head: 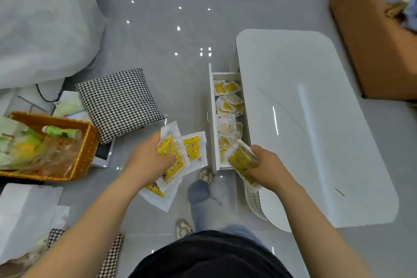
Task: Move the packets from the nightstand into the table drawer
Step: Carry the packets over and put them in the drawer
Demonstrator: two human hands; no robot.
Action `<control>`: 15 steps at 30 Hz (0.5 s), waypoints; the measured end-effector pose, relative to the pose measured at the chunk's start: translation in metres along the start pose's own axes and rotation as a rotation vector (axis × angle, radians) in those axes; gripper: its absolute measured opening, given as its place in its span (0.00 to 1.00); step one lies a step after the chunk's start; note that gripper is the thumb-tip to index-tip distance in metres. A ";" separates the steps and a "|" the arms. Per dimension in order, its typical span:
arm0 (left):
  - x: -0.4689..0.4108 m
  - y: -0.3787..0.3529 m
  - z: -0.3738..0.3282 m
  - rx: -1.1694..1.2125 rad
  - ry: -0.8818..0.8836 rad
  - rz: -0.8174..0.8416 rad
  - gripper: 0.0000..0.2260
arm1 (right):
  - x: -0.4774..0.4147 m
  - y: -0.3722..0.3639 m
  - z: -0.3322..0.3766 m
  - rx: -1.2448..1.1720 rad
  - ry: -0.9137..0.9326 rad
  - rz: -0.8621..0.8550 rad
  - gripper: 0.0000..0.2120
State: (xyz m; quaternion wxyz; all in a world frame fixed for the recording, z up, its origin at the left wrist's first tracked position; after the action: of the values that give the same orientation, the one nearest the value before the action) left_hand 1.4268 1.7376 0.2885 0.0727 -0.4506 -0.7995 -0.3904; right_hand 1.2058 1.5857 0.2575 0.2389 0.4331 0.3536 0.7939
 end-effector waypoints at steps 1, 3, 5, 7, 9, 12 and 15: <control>-0.014 0.001 -0.006 -0.009 -0.010 0.009 0.09 | -0.010 0.003 -0.001 -0.017 -0.019 -0.009 0.09; -0.043 0.002 -0.022 -0.034 -0.031 0.043 0.08 | -0.032 0.013 -0.005 -0.054 -0.066 -0.028 0.07; -0.071 0.002 -0.041 -0.062 -0.057 0.079 0.07 | -0.052 0.025 -0.009 -0.081 -0.111 -0.041 0.07; -0.101 0.001 -0.061 -0.098 -0.076 0.110 0.07 | -0.073 0.040 -0.015 -0.116 -0.150 -0.054 0.06; -0.122 0.001 -0.076 -0.115 -0.077 0.128 0.08 | -0.087 0.049 -0.017 -0.139 -0.169 -0.053 0.06; -0.163 -0.008 -0.102 -0.168 -0.113 0.174 0.08 | -0.111 0.064 -0.027 -0.180 -0.218 -0.055 0.06; -0.197 -0.021 -0.128 -0.215 -0.167 0.241 0.09 | -0.127 0.075 -0.036 -0.204 -0.279 -0.057 0.08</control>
State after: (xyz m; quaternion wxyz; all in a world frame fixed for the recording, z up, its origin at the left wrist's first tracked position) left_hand 1.4953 1.5124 0.2721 0.0040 -0.5792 -0.6967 -0.4233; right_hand 1.2343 1.4384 0.2362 0.3509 0.5024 0.2468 0.7507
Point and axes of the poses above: each hand's wrist, its own x-axis away from the middle knuckle, its own y-axis out of the back of the hand, z = x × y, the point moved 3 cm from there along -x, towards the middle knuckle, and after that the axes turned 8 degrees about x, right-handed, at the moved point
